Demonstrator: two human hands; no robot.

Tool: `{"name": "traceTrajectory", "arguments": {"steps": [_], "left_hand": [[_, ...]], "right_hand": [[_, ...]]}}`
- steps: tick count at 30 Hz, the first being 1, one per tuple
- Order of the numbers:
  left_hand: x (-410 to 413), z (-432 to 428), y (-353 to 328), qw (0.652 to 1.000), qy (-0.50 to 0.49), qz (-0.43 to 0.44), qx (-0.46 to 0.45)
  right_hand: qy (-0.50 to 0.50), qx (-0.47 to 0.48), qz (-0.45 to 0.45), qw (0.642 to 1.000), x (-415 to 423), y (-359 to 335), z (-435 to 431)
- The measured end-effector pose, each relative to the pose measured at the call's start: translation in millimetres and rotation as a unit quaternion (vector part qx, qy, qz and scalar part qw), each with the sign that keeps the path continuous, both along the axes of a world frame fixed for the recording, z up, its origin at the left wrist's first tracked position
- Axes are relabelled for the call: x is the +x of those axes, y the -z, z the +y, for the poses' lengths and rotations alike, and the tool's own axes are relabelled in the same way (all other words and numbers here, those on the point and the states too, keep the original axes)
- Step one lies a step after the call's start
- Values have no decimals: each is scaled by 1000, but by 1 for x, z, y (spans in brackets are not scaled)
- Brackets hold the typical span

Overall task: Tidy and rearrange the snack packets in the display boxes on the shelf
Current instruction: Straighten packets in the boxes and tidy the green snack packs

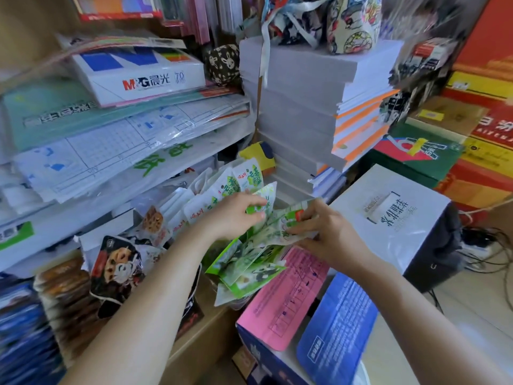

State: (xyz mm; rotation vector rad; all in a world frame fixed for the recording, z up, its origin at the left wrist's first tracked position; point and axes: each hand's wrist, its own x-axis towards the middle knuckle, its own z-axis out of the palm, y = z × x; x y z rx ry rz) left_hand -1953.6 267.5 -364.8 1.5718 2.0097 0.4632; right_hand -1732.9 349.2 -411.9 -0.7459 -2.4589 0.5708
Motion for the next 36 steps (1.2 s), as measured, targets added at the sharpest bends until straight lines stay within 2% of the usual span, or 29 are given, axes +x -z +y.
{"name": "traceTrajectory", "arguments": {"steps": [3, 7, 9, 15, 19, 22, 24, 27, 31, 33, 36], "left_hand": [[2, 0, 1, 996, -57, 11, 61], [1, -1, -1, 980, -135, -4, 143], [3, 0, -1, 973, -145, 18, 180], [-2, -3, 3, 933, -198, 4, 299], [1, -5, 2, 905, -219, -13, 364], [-1, -7, -2, 878, -251, -33, 406], [-3, -8, -3, 871, -264, -39, 413], [1, -8, 4, 892, -249, -38, 376], [5, -9, 14, 924, -228, -28, 307], [7, -10, 15, 930, -221, -10, 294], [4, -8, 19, 934, -230, -35, 271]], "right_hand": [[11, 19, 26, 999, 0, -3, 5], [85, 49, 99, 990, -8, -15, 11], [111, 41, 128, 985, -14, -24, 14], [163, 56, 137, 975, -22, -44, 26], [166, 107, 162, 967, -25, -54, 28], [124, 136, 189, 965, -34, -51, 23], [73, 128, 151, 977, -42, -41, 20], [8, 81, 57, 995, -49, -21, 20], [-8, 64, 40, 997, -50, -16, 23], [-10, 58, 30, 998, -50, -17, 22], [-7, 31, 24, 999, -48, -17, 18]]}}
